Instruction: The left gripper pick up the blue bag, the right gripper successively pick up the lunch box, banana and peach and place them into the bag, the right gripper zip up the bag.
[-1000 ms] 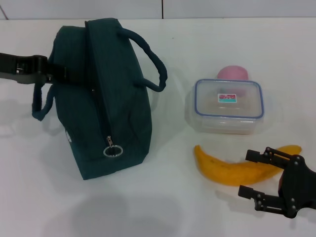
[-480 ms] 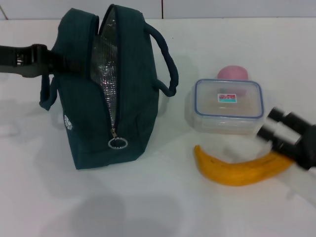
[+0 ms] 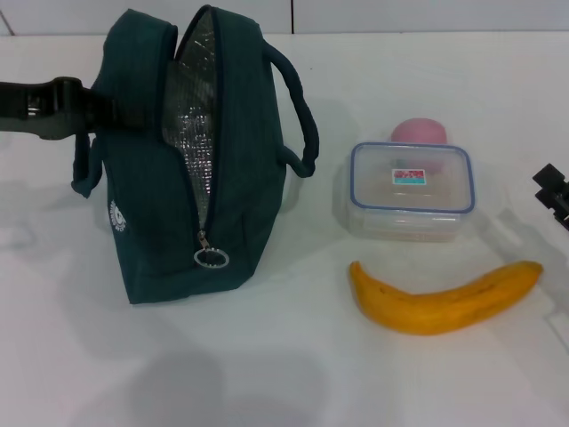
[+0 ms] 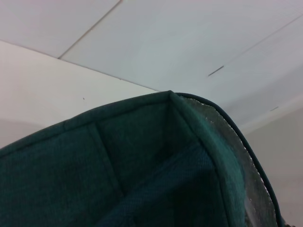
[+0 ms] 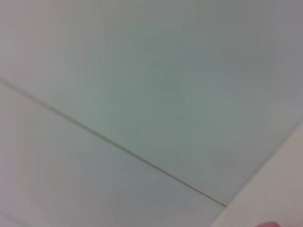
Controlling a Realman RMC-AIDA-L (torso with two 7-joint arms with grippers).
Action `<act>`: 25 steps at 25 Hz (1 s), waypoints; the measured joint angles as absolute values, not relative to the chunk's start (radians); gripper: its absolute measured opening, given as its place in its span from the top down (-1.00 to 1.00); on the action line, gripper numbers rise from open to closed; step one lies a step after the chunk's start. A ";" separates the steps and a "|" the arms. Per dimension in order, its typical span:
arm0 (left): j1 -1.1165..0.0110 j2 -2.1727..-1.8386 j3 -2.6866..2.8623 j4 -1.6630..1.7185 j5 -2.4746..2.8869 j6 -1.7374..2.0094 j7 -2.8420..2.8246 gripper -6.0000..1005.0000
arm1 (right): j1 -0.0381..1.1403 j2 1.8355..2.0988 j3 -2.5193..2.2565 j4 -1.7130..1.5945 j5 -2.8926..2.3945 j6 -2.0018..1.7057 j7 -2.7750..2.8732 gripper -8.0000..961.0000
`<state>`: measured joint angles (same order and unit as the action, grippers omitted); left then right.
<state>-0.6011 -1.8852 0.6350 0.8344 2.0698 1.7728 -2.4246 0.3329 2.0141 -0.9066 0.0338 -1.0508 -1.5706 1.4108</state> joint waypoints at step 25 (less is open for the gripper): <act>-0.614 -1.888 0.641 0.839 2.042 1.789 -2.426 0.93 | 0.497 2.028 -0.979 0.035 -1.057 -1.319 1.680 -0.60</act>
<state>-0.6136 -1.8881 0.6413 0.8393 2.0423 1.7887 -2.4259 0.4972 2.0278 -0.9790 0.0353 -1.0575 -1.3189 1.6796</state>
